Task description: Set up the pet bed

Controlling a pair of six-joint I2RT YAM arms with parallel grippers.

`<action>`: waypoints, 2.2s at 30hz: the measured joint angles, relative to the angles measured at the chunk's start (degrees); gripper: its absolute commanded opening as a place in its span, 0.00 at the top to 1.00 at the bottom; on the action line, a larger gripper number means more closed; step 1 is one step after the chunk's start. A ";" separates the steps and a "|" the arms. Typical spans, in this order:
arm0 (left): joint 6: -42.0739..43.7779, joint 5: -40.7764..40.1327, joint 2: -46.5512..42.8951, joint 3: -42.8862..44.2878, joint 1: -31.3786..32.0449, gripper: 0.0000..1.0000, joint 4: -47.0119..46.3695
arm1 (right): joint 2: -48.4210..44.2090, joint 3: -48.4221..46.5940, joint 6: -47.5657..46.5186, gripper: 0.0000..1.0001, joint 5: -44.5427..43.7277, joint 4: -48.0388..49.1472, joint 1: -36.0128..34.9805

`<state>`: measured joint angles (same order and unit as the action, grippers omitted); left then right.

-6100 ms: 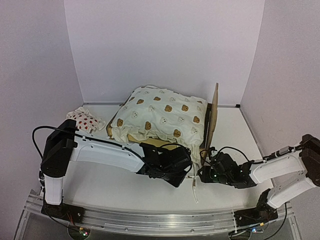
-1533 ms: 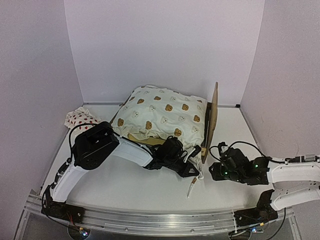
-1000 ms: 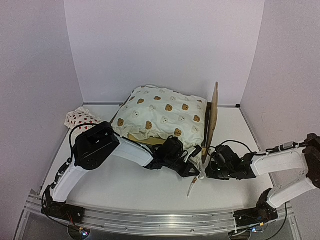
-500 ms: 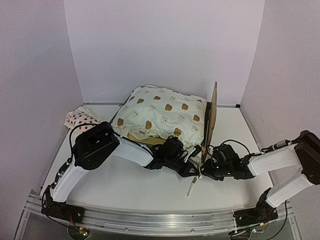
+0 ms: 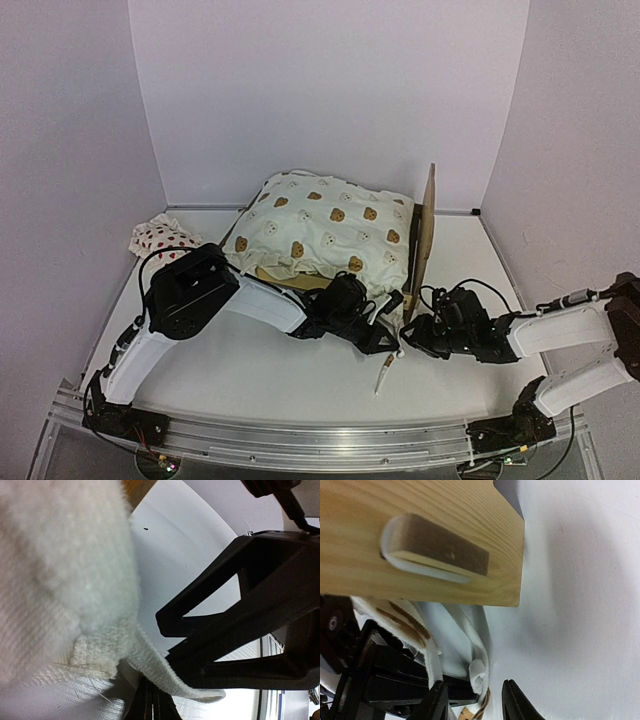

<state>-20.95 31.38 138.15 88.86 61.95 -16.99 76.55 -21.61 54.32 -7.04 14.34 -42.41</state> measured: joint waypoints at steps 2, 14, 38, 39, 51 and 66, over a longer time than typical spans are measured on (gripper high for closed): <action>0.00 0.00 0.00 0.00 0.00 1.00 0.00 | 1.74 0.00 0.02 0.64 0.30 0.75 0.00; 0.61 0.09 0.00 0.05 -0.04 1.00 0.13 | 6.63 -0.13 0.43 0.82 0.83 4.93 0.00; 0.76 -1.55 -2.01 -0.52 0.19 0.63 2.94 | 6.42 -0.13 -0.19 1.00 0.36 4.89 0.00; 0.67 -2.20 -2.80 -1.15 0.20 0.61 3.77 | 6.31 -0.13 -0.21 1.00 0.32 4.82 0.00; 4.80 -11.11 -9.26 -3.02 3.47 0.42 17.98 | 4.95 -0.13 -0.82 1.00 -0.25 4.42 0.00; 8.76 -21.75 -8.29 1.77 7.84 0.74 26.55 | 4.56 -0.13 -0.87 1.00 -0.27 4.03 0.00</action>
<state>-12.19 9.63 129.85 90.63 69.79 9.56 81.11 -21.74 53.45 -7.31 18.37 -42.41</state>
